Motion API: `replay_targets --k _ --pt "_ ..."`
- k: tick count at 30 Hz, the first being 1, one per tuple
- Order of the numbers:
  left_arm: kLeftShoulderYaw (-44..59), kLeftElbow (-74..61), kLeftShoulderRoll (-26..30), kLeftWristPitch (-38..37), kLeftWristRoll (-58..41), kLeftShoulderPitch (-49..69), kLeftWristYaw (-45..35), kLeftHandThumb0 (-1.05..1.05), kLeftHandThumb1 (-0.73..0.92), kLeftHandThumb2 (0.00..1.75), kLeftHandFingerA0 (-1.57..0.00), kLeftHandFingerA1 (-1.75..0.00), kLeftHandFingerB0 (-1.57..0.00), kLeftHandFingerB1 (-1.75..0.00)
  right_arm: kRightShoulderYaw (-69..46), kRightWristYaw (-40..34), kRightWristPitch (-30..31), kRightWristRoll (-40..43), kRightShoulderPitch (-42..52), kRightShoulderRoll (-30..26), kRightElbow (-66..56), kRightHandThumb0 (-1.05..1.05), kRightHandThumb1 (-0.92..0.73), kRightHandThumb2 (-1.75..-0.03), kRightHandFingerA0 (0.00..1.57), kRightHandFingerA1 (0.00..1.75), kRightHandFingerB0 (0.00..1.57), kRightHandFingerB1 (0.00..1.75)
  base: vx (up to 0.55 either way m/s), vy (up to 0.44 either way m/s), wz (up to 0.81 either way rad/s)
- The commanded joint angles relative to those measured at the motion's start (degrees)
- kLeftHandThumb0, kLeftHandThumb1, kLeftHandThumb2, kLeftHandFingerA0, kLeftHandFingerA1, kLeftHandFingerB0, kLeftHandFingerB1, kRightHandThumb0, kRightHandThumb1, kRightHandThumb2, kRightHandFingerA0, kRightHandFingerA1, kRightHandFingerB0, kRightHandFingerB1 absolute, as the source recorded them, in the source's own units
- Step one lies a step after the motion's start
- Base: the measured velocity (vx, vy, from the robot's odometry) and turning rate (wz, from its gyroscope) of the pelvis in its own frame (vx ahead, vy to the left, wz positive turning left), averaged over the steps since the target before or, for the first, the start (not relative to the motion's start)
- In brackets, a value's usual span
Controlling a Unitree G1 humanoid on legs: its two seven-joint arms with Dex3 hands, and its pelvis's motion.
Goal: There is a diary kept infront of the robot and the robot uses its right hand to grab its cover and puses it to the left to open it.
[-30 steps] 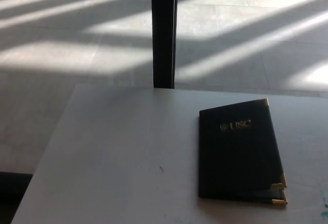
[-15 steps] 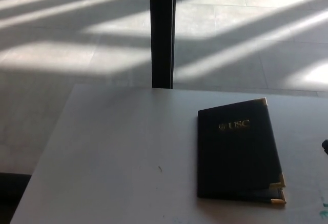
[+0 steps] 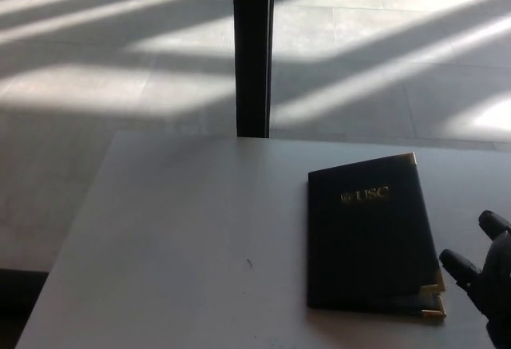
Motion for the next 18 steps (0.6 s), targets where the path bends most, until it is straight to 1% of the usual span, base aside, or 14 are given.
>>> replay_targets --k 1,3,4,7,8,9,10,11,12,13,14,16,17,18 --pt "-0.3 -0.4 1.0 -0.2 -0.3 0.3 1.3 -0.82 0.92 0.91 -0.42 -1.05 -0.42 -0.94 1.8 -0.8 -2.5 -3.5 1.7 1.0 1.8 -0.65 -0.91 -0.69 0.43 0.51 0.34 0.44 0.00 0.000 0.00" --pt "-0.3 -0.5 1.1 0.2 -0.4 0.2 1.5 -0.81 0.92 0.92 -0.42 -1.04 -0.41 -0.89 1.8 -0.8 -3.2 -3.3 2.1 1.7 2.7 -0.65 -0.92 -0.69 0.41 0.50 0.33 0.43 0.00 0.000 0.00" --pt "-0.3 -0.1 1.2 0.3 -0.5 0.0 1.6 -0.84 0.82 1.11 -0.48 -0.91 -0.47 -0.84 2.0 -0.7 -3.8 -3.6 2.3 2.0 3.1 -0.64 -0.91 -0.69 0.42 0.52 0.33 0.44 0.00 0.000 0.00" --pt "0.1 0.7 1.4 0.5 -1.0 -0.9 1.5 -0.85 0.81 1.12 -0.48 -0.92 -0.46 -0.83 2.6 -1.2 -4.3 -4.4 2.3 2.6 3.5 -0.63 -0.91 -0.69 0.43 0.51 0.34 0.44 0.00 0.000 0.00" --pt "0.1 0.7 1.3 0.2 -1.0 -0.7 1.3 -0.81 0.92 0.91 -0.42 -1.08 -0.39 -0.89 2.8 -1.4 -4.4 -4.7 2.3 2.6 3.6 -0.63 -0.91 -0.69 0.43 0.51 0.34 0.44 0.00 0.000 0.00" --pt "0.1 0.7 1.3 0.1 -1.0 -0.6 1.0 -0.85 0.82 1.14 -0.46 -0.91 -0.42 -0.80 3.1 -1.2 -4.6 -5.1 2.3 2.6 3.6 -0.64 -0.91 -0.69 0.43 0.51 0.34 0.43 0.00 0.000 0.00" --pt "0.1 0.7 1.3 0.1 -1.1 -0.6 0.9 -0.82 0.92 0.91 -0.40 -1.09 -0.38 -0.89 3.2 -1.1 -4.7 -5.2 2.3 2.6 3.7 -0.64 -0.91 -0.69 0.42 0.50 0.33 0.43 0.00 0.000 0.00" --pt "0.1 0.8 1.3 0.1 -1.1 -0.6 0.9 -0.82 0.92 0.91 -0.40 -1.09 -0.38 -0.89 3.2 -0.9 -4.7 -5.2 2.3 2.6 3.7 -0.64 -0.91 -0.69 0.42 0.50 0.33 0.43 0.00 0.000 0.00" --pt "-0.8 0.5 1.3 -0.2 -0.3 -0.3 1.0 -0.86 0.92 0.95 -0.43 -0.97 -0.41 -0.86 3.6 -0.7 -4.7 -5.5 2.3 2.6 3.5 -0.65 -0.91 -0.69 0.42 0.50 0.33 0.43 0.00 0.000 0.00" --pt "-0.7 0.4 1.3 -0.4 -0.7 -0.1 0.0 -0.83 0.92 0.93 -0.37 -1.05 -0.37 -0.90 3.5 -0.7 -4.7 -5.4 2.1 2.8 3.6 -0.65 -0.91 -0.69 0.42 0.50 0.33 0.43 0.00 0.000 0.00" --pt "-0.6 0.4 1.3 -0.4 -0.8 -0.1 0.5 -0.86 0.92 0.94 -0.41 -0.95 -0.40 -0.84 3.6 -0.5 -5.0 -5.7 2.0 2.5 3.8 -0.66 -0.91 -0.69 0.43 0.51 0.33 0.43 0.00 0.000 0.00" --pt "-0.6 0.3 1.2 -0.3 -0.9 -0.1 0.7 -0.84 0.92 0.92 -0.39 -1.04 -0.38 -0.88 3.5 -0.5 -4.9 -5.7 1.9 2.6 3.7 -0.66 -0.90 -0.69 0.43 0.50 0.34 0.43 0.00 0.000 0.00" --pt "-0.7 0.4 1.2 -0.2 -1.0 -0.1 0.9 -0.87 0.92 0.95 -0.42 -0.95 -0.40 -0.83 3.4 -0.5 -5.0 -5.7 1.9 2.5 3.7 -0.66 -0.90 -0.69 0.43 0.50 0.33 0.43 0.00 0.000 0.00" --pt "-0.7 0.5 1.1 0.0 -1.0 -0.1 1.2 -0.86 0.81 1.11 -0.46 -0.91 -0.45 -0.82 3.0 -0.6 -5.2 -5.7 1.6 2.6 3.8 -0.63 -0.92 -0.70 0.45 0.49 0.37 0.43 0.00 0.000 0.00"
